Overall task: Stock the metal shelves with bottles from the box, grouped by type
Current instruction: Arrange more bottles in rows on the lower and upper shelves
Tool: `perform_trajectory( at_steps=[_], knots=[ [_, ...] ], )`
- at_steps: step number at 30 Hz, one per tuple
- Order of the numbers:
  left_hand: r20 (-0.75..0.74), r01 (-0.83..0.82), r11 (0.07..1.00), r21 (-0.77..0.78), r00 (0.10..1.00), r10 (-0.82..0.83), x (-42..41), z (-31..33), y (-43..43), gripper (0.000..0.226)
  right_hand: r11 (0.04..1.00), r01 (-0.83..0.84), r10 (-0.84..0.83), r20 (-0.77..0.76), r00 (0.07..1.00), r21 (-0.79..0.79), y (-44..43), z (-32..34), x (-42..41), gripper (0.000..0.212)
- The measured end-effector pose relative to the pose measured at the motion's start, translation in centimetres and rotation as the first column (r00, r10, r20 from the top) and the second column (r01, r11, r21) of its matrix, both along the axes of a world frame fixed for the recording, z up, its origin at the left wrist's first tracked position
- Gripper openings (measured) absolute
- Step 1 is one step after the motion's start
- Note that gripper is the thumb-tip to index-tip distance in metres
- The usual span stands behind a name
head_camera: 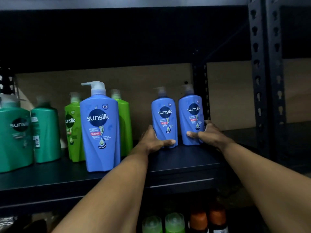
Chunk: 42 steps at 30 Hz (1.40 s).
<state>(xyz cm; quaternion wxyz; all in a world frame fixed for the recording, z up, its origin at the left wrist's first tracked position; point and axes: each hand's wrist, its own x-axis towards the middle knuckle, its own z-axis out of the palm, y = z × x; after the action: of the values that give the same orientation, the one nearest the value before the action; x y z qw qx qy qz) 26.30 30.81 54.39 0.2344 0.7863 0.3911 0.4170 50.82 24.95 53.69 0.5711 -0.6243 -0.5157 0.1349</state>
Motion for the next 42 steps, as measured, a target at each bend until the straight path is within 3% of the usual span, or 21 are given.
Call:
perform_trajectory(
  at_steps=[3, 11, 18, 33, 38, 40, 42],
  knots=[
    [-0.010, -0.023, 0.999, 0.031, 1.000, 0.024, 0.0, -0.1, -0.4, 0.094, 1.000, 0.011, -0.011, -0.002, 1.000, 0.009, -0.1, 0.1, -0.1, 0.112],
    [-0.004, -0.039, 0.997, 0.062, 0.999, 0.040, -0.1, -0.1, -0.1, 0.095, 1.000, -0.005, 0.005, -0.018, 1.000, 0.014, -1.0, 0.1, -0.8, 0.097],
    [-0.009, -0.031, 0.999, 0.037, 0.999, 0.031, -0.2, -0.1, -0.3, 0.094, 1.000, -0.004, 0.004, -0.042, 0.999, -0.004, 0.6, -0.5, 0.6, 0.116],
    [-0.012, 0.019, 1.000, -0.012, 1.000, -0.019, -0.1, -0.6, 1.7, 0.113, 0.997, 0.056, -0.057, -0.027, 0.998, -0.045, -2.4, 0.8, -1.9, 0.098],
    [-0.137, -0.050, 0.998, -0.048, 0.990, 0.043, 0.0, -0.3, 0.4, 0.111, 0.978, 0.116, -0.099, 0.100, 0.990, -0.175, -3.6, 0.7, -2.1, 0.109],
    [-0.197, -0.114, 0.993, -0.031, 0.975, 0.106, -0.1, 0.4, -2.0, 0.103, 0.956, 0.177, -0.132, 0.196, 0.972, -0.234, -6.0, 1.2, -3.3, 0.096],
    [-0.274, -0.165, 0.986, -0.032, 0.950, 0.150, -0.1, 0.4, -3.5, 0.112, 0.933, 0.227, -0.145, 0.286, 0.947, -0.280, -8.0, 1.1, -4.3, 0.091]
  ],
)
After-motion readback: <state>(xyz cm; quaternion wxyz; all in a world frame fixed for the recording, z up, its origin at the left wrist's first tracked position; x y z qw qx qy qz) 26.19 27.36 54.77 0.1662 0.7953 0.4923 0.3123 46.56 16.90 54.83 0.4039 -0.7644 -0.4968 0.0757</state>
